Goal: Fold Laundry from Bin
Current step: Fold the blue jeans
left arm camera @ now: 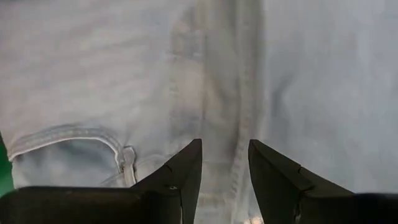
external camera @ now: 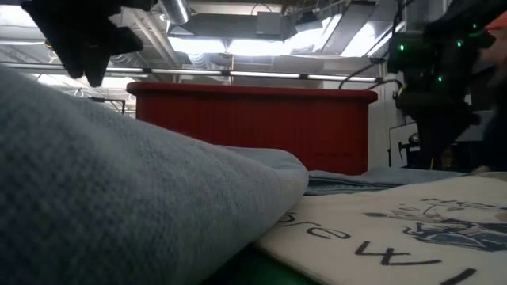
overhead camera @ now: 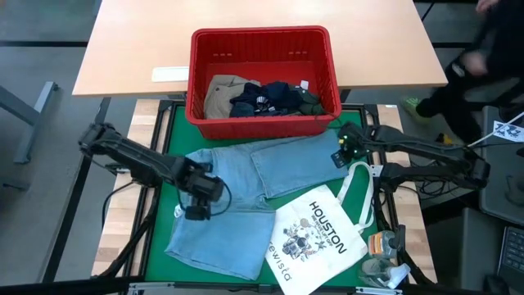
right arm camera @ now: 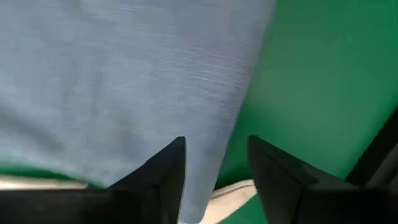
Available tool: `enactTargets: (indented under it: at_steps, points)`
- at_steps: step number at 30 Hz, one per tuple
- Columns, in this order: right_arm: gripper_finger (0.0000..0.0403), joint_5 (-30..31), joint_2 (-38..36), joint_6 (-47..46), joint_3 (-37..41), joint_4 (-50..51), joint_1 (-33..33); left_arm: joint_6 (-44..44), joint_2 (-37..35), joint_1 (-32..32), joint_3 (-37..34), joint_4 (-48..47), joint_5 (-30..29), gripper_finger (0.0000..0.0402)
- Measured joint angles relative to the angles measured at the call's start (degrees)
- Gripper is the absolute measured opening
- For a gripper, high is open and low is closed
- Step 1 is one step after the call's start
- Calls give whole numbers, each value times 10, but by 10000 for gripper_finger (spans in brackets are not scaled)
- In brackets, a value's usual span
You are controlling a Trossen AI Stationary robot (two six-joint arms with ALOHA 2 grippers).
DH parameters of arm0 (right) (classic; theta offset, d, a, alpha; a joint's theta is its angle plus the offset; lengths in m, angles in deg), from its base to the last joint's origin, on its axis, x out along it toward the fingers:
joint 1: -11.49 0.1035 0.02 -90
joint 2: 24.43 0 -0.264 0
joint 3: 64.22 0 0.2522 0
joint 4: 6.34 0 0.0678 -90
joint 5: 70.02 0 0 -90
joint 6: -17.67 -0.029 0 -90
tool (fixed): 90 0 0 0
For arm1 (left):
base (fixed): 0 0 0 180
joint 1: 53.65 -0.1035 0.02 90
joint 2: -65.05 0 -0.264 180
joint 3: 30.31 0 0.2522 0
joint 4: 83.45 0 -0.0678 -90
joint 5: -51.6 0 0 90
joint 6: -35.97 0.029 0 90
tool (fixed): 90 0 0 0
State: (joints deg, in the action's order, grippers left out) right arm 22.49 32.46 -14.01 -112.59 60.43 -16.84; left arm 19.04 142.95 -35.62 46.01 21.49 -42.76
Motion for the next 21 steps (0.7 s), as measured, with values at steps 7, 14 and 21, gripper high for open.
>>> enactTargets:
  at_steps: [7,14,21]
  points:
    - [170,-5,4,-15,46,-94,2,-74,-97,-23,-144,211,-54,126]
    - [170,55,4,-18,69,-113,2,-84,-101,-22,-190,263,-52,126]
    - [170,49,4,-55,103,-123,2,-85,-100,-22,-193,264,-52,126]
